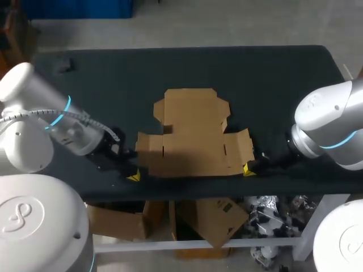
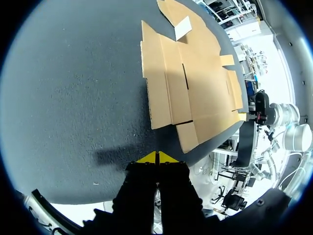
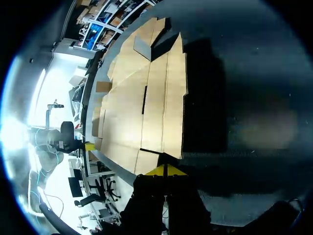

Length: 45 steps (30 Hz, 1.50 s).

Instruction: Assemble the packaging by folding the flat box into shape, placing the metal phone stand inside, and closing the box properly

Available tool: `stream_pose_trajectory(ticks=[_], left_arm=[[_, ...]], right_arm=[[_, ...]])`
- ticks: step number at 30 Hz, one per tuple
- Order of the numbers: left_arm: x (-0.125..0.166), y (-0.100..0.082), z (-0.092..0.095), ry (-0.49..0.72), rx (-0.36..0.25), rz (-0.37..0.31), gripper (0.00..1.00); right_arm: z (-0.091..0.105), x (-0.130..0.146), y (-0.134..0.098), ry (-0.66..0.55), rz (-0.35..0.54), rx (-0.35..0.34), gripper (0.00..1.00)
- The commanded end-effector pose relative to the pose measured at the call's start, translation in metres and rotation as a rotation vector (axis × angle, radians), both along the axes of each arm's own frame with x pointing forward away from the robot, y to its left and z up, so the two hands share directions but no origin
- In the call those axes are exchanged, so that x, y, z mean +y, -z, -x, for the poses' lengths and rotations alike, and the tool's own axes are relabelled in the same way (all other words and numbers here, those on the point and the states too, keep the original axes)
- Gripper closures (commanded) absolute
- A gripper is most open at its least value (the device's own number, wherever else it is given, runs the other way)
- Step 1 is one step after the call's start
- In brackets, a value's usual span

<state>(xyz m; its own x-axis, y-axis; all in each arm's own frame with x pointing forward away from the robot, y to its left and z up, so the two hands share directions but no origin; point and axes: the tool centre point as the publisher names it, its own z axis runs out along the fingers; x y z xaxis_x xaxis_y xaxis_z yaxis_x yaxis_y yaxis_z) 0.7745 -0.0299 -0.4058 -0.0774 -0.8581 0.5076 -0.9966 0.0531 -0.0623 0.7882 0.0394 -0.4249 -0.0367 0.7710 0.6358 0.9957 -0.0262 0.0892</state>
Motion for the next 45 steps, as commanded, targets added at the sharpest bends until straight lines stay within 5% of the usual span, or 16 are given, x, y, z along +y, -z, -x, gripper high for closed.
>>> stream_pose_trajectory(ticks=[1,45], left_arm=[[-0.004,0.007,-0.007,0.009,0.012,0.004,1.0],[-0.025,0.002,-0.009,0.015,0.04,0.034,1.0]], right_arm=[[0.0,-0.001,0.001,-0.003,-0.007,0.0,1.0],[-0.002,0.003,-0.003,-0.011,-0.014,-0.011,1.0]])
